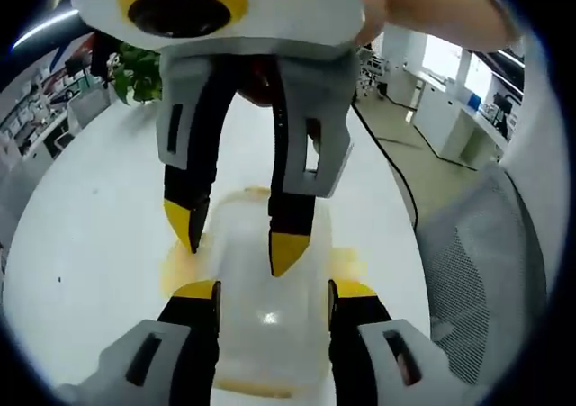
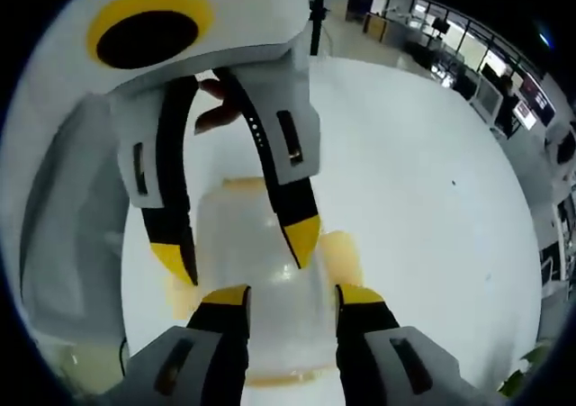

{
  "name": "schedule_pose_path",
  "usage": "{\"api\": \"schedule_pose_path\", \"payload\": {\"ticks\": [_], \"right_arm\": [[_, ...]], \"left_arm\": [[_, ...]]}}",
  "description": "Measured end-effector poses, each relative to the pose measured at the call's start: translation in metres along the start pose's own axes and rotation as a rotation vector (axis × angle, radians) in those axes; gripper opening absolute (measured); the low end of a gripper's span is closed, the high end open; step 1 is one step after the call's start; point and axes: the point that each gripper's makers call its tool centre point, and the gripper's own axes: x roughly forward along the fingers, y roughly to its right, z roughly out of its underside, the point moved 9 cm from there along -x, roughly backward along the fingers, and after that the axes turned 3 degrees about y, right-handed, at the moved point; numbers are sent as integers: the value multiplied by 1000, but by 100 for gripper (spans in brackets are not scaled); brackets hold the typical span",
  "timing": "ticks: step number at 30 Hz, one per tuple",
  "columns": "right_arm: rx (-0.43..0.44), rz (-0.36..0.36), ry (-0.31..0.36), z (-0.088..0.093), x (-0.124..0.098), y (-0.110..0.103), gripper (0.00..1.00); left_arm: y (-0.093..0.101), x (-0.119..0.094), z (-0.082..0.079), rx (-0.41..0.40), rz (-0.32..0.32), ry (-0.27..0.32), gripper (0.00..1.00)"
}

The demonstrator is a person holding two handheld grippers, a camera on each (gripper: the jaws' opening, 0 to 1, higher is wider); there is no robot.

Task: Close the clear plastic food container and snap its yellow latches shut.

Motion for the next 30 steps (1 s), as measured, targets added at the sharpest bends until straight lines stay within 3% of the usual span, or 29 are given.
{"api": "schedule_pose_path", "payload": {"ticks": [13, 17, 30], "right_arm": [[-6, -39, -16, -1, 4, 12, 45], [8, -76, -20, -1, 6, 14, 44], [11, -178, -49, -6, 15, 19, 42]], "left_arm": [[5, 1, 1, 58, -7, -22, 56], [9, 2, 2, 123, -31, -47, 56], [22, 11, 2, 202, -140, -102, 58]]}}
